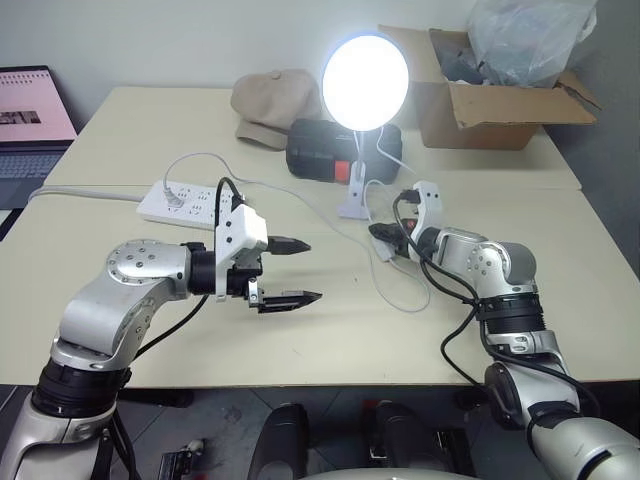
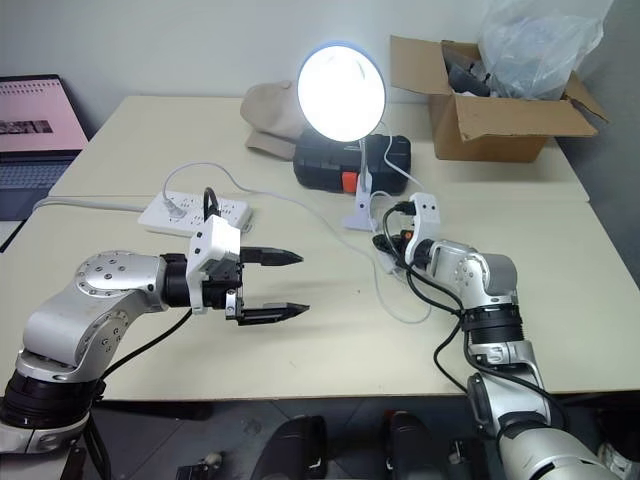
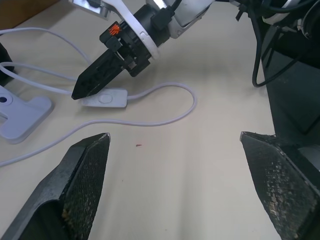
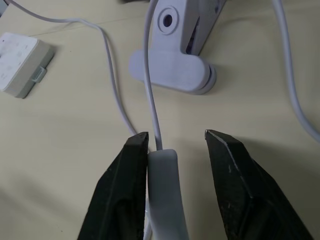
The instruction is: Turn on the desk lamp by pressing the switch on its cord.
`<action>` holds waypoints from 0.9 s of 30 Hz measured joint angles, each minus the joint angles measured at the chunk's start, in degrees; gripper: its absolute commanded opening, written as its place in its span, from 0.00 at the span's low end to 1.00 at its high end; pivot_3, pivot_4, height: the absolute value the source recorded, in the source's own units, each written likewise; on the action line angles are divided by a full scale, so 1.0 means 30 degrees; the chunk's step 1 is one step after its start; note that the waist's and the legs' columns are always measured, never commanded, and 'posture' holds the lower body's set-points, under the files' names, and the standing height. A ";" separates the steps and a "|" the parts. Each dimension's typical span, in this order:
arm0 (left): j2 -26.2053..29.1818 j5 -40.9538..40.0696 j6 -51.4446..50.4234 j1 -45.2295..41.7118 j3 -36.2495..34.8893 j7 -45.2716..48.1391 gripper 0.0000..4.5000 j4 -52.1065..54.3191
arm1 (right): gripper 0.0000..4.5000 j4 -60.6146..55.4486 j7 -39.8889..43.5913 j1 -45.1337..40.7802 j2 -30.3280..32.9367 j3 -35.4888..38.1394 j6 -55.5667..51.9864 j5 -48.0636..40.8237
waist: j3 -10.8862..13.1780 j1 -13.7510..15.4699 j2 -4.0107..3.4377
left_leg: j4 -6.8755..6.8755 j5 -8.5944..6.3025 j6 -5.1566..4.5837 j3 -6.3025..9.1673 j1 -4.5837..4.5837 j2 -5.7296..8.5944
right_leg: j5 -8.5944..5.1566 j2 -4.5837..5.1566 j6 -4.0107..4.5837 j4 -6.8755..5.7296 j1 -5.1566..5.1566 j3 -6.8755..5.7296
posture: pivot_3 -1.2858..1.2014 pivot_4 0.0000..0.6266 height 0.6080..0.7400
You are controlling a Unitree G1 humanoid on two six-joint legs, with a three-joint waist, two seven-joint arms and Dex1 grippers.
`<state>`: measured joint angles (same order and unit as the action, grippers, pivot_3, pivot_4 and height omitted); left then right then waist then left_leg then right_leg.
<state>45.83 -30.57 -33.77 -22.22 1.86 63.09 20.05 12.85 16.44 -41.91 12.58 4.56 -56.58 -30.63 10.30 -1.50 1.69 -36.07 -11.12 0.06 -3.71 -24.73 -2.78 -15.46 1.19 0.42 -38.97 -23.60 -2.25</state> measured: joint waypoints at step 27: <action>0.1895 -0.0211 -0.0204 0.1445 -0.1463 -0.0219 0.96 -0.0472 | 0.98 -1.1195 1.5429 0.5908 1.4617 -0.1723 0.5964 0.0143 | 0.0009 0.0057 0.0001 | -0.0007 -0.0004 0.0000 0.0026 0.0025 -0.0003 | -0.0008 0.0002 -0.0001 0.0018 0.0020 -0.0021 | 0.52 0.24 1.00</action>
<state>51.52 -31.21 -34.38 -17.89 -2.53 62.43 18.63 -20.74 62.73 -24.18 56.43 -0.61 -38.68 -30.20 10.33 -1.33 1.69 -36.09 -11.13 0.05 -3.63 -24.66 -2.79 -15.48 1.19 0.42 -38.91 -23.54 -2.31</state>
